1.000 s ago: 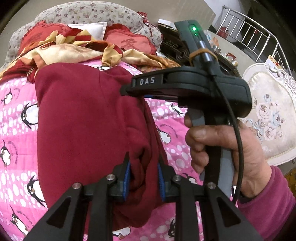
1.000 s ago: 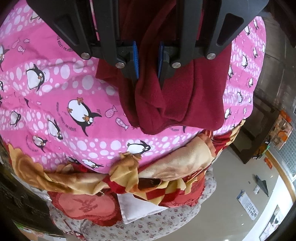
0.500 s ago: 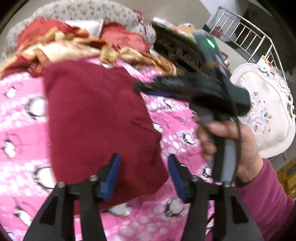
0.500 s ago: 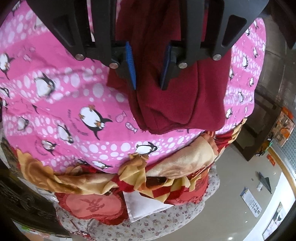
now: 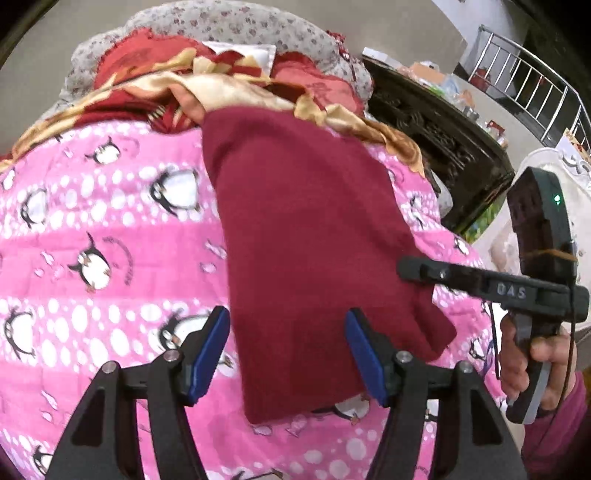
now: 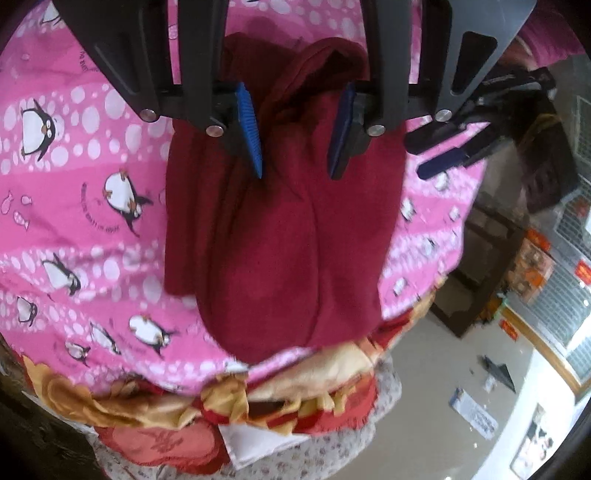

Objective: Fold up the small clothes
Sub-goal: 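Lower the folded bundle onto the quilt and open both grippers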

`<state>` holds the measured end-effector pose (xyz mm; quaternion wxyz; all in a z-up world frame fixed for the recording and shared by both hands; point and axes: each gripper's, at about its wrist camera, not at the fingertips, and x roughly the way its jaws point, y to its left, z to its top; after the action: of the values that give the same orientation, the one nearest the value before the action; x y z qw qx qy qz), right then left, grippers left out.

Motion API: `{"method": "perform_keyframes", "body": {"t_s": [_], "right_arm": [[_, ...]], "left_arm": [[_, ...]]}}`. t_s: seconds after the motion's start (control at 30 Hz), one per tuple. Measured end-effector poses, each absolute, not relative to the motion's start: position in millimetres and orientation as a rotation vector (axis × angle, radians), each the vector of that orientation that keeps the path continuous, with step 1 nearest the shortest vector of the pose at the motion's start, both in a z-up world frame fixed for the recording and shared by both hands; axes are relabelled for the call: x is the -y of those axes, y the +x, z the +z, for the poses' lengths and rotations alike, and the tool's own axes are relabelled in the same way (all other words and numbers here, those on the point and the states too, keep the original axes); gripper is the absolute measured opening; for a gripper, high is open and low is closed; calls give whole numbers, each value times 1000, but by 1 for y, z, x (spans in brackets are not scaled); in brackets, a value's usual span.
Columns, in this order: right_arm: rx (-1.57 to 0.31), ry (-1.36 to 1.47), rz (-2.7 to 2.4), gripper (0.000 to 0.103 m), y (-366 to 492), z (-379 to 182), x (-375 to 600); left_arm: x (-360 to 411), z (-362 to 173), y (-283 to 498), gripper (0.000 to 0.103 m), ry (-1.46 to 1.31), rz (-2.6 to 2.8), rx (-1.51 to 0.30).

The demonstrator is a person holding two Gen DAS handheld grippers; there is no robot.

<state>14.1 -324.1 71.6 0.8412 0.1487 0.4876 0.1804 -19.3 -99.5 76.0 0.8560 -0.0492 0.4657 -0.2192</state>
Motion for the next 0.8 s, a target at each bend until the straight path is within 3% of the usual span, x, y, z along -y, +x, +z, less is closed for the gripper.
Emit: {"method": "perform_keyframes", "body": {"t_s": [0.13,0.3,0.4,0.47,0.63,0.8], "right_arm": [[-954,344,384,18,-5,86,342],[-1048,302,319,18,0,63,344],[-998,282,341,20,1,81,341],[-914,240,338,25,5,107,335],[-799,46,451,52,61,158,273],[-867,-208,543,54,136,148,189]], "left_arm": [[106,73,-30,68,-83,-495,-974],[112,57,-27,68,-85,-470,-1005],[106,55,-26,68,-120,-470,-1008],[105,53,-24,68,-119,-471,-1012],[107,48,-26,68,-121,-469,-1005],[106,43,-24,69,-133,-471,-1013]]}}
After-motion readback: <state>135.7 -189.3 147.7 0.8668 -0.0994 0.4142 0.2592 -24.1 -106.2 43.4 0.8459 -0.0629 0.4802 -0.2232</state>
